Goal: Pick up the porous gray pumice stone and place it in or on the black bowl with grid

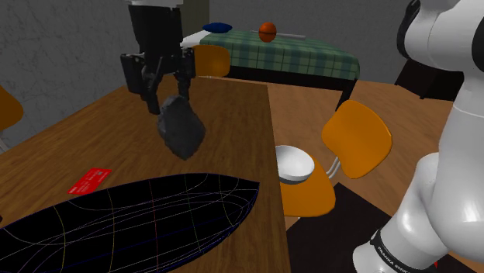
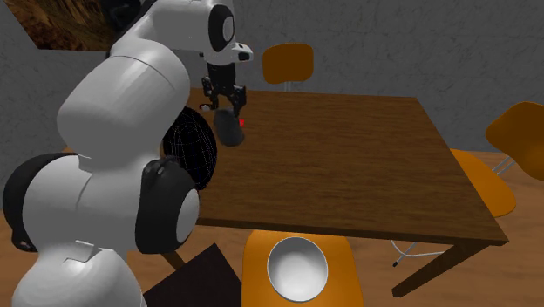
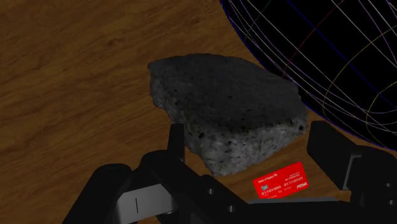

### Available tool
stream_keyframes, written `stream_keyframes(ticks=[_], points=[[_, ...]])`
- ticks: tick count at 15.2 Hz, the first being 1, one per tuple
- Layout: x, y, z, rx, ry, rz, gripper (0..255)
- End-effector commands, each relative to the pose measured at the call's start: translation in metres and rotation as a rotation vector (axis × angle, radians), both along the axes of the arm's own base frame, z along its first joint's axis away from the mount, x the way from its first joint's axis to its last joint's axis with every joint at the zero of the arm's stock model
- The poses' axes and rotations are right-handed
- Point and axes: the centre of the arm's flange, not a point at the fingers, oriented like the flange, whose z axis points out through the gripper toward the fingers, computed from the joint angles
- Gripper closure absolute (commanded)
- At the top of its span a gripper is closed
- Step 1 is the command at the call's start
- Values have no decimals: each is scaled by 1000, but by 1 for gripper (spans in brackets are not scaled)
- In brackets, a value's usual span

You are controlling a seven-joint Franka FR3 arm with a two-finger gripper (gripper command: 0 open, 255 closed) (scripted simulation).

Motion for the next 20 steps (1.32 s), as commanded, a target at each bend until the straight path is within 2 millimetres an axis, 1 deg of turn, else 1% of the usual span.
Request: stream_keyframes(ticks=[1, 9, 10, 20], points=[[-11, 24, 0, 0, -1, -2, 255], [-58, 119, 4, 0, -1, -2, 255], [-65, 134, 5, 0, -1, -2, 255], [-65, 134, -48, 0, -1, -2, 255]])
